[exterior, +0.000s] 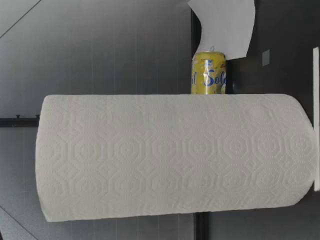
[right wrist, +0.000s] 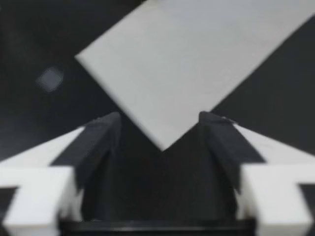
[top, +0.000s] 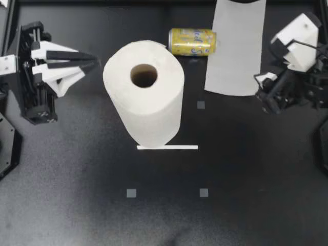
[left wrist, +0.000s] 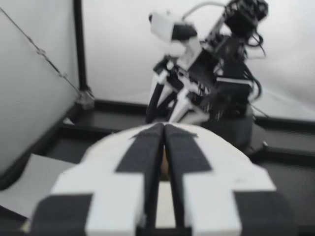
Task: Pick up a piece of paper towel and place it on the spilled liquid.
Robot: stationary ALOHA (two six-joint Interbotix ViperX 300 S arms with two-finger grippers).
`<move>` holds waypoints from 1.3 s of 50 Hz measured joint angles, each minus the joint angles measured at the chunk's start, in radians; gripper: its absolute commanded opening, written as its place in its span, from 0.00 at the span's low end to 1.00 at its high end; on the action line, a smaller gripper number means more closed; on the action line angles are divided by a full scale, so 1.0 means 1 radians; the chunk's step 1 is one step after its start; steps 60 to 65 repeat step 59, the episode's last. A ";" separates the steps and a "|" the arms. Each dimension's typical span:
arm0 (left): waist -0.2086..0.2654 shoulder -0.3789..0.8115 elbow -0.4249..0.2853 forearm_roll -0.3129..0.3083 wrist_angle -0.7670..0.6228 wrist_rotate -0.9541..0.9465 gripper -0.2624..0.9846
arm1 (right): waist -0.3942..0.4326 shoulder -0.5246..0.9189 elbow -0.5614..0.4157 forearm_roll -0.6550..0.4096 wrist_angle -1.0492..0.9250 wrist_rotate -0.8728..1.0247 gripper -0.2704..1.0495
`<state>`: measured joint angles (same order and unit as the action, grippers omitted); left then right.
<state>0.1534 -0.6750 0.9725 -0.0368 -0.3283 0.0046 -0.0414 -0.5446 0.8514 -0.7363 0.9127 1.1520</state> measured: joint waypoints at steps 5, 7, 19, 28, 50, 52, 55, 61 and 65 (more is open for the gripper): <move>-0.023 -0.003 0.000 0.000 0.020 0.000 0.34 | 0.041 -0.084 0.014 0.032 -0.020 0.000 0.50; -0.029 -0.008 0.000 0.002 0.023 -0.003 0.34 | 0.052 -0.121 0.020 0.038 -0.041 0.000 0.46; -0.071 -0.037 0.000 0.002 0.049 0.002 0.34 | 0.077 -0.316 0.109 0.032 -0.451 0.002 0.27; -0.100 -0.064 -0.003 0.005 0.087 0.006 0.34 | 0.077 -0.403 0.160 -0.011 -0.627 -0.002 0.21; -0.127 -0.067 -0.071 0.009 0.212 0.008 0.34 | 0.078 -0.330 0.089 -0.225 -0.854 -0.006 0.21; -0.127 -0.067 -0.071 0.008 0.212 0.008 0.34 | 0.077 -0.333 0.089 -0.227 -0.854 -0.005 0.21; -0.127 -0.067 -0.071 0.009 0.212 0.008 0.34 | 0.078 -0.350 0.089 -0.227 -0.851 -0.005 0.21; -0.129 -0.067 -0.072 0.008 0.212 0.008 0.34 | 0.077 -0.383 0.091 -0.227 -0.842 -0.006 0.21; -0.129 -0.067 -0.072 0.008 0.212 0.008 0.34 | 0.077 -0.383 0.091 -0.227 -0.842 -0.006 0.21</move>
